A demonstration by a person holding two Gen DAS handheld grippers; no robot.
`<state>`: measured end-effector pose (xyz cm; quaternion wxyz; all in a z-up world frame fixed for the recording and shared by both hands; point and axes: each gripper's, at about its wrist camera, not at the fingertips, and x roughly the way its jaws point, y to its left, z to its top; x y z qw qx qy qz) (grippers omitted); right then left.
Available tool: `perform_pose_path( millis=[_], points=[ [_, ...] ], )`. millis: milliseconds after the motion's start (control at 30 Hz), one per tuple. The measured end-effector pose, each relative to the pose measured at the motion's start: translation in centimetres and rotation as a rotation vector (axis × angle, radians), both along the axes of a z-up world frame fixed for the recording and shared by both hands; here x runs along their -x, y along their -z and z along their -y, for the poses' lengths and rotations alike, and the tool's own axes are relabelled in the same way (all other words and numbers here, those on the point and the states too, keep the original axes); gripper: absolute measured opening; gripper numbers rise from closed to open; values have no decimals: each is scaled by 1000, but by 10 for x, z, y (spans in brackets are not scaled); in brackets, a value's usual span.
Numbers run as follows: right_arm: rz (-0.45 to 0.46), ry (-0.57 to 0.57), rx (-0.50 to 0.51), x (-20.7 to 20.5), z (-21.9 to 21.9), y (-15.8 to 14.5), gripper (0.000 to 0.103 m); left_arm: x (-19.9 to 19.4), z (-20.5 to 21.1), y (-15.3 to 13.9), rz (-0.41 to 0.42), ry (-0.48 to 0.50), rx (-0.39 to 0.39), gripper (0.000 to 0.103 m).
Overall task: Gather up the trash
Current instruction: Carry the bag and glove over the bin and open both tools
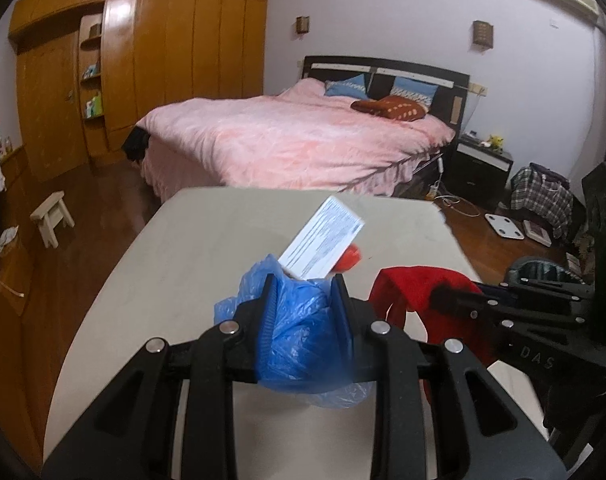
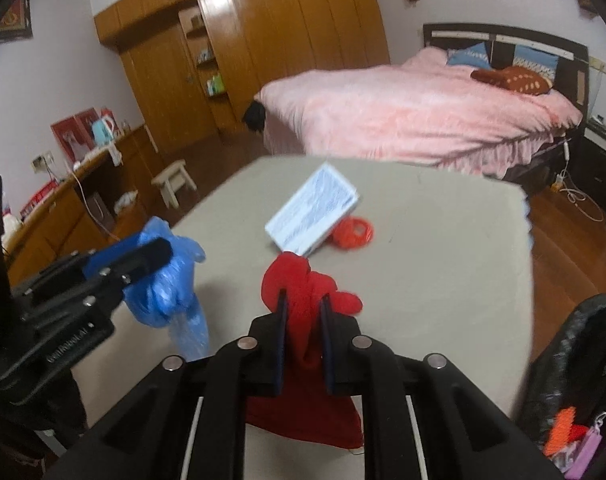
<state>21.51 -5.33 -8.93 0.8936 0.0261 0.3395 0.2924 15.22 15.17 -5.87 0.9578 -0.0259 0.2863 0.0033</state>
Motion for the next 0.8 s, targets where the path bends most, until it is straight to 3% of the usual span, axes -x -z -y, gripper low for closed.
perform_pose_path(
  millis=[400, 800],
  points=[
    [77, 92, -23, 22, 62, -39, 14, 4, 57, -34, 64, 115, 6, 26],
    [104, 232, 7, 31, 134, -47, 14, -10, 123, -38, 85, 253, 42, 26]
  ],
)
